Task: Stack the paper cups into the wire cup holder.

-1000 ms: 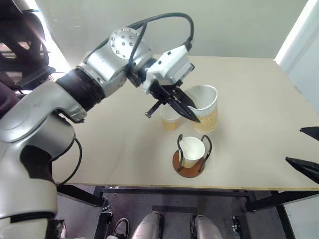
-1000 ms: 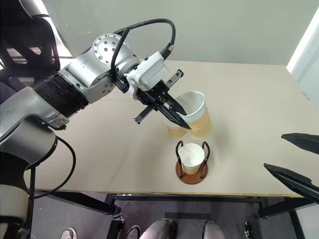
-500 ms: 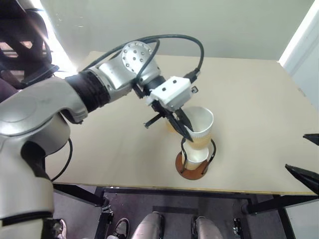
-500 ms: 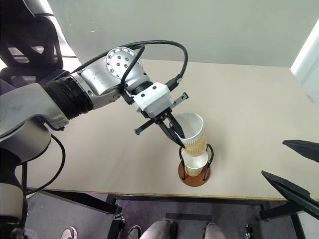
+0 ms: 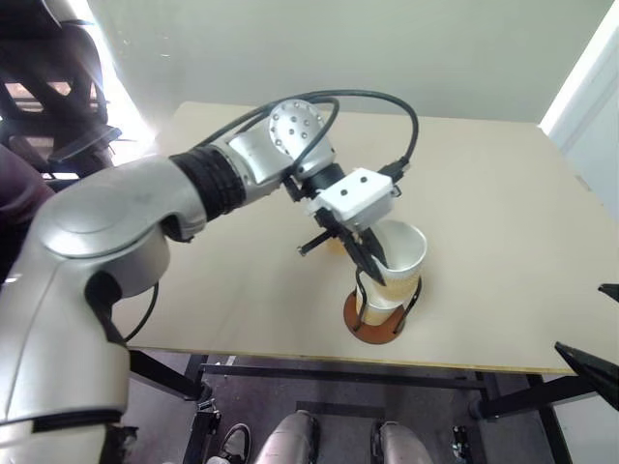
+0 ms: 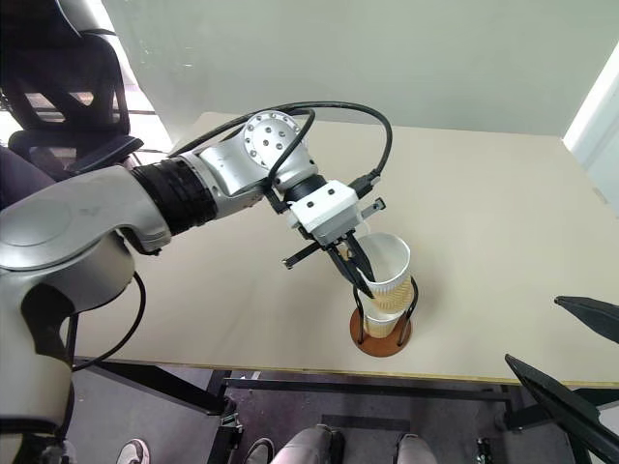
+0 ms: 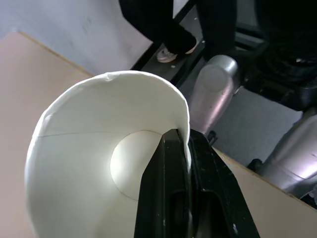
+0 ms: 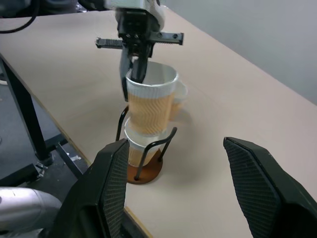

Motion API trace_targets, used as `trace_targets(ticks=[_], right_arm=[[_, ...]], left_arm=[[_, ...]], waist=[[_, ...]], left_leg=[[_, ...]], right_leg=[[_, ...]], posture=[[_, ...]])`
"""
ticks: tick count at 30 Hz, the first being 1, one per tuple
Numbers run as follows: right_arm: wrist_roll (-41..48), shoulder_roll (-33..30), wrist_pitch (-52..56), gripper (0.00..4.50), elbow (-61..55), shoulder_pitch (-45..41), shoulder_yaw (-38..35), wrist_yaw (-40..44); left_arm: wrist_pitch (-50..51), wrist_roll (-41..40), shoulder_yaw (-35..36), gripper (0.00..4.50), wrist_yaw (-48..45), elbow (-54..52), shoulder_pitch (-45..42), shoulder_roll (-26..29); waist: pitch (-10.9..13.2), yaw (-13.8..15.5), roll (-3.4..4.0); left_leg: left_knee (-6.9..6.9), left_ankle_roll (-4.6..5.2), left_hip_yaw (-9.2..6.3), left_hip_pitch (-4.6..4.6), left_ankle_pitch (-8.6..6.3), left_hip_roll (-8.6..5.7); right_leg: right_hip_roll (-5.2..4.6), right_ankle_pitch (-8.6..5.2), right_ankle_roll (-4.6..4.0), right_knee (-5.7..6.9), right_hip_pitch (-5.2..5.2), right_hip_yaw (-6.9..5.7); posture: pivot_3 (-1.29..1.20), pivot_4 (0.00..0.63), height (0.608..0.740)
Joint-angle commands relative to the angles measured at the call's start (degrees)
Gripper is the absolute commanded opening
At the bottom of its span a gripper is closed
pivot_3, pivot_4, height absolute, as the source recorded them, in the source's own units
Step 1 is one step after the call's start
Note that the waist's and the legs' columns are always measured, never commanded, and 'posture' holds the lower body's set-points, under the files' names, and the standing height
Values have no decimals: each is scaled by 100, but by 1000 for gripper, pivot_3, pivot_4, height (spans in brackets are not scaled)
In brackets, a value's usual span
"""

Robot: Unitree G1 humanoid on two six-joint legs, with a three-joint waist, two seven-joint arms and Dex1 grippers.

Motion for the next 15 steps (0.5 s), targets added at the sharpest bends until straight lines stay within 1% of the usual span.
trace_targets(ticks=[1, 5, 15], right_arm=[[53, 247, -549, 3093, 32, 396, -251, 189], [48, 478, -958, 3093, 32, 833, -293, 315], [-102, 795, -1661, 3093, 32, 1483, -167, 519]], left_arm=[[-22, 73, 88, 18, -166, 304, -97, -145], [23, 170, 33, 18, -166, 542, -11, -335], [174, 95, 9, 18, -166, 418, 45, -294]], waist=[[2, 2, -4], [4, 5, -7], [5, 29, -10]], left_leg=[[1, 0, 3, -1, 0, 0], [0, 0, 5, 0, 0, 0], [-2, 12, 8, -9, -12, 0]], right_leg=[[0, 0, 0, 0, 0, 0], [0, -2, 2, -1, 0, -1], [0, -29, 28, -3, 0, -6]], posture=[[0, 150, 740], [0, 150, 740], [0, 150, 740]])
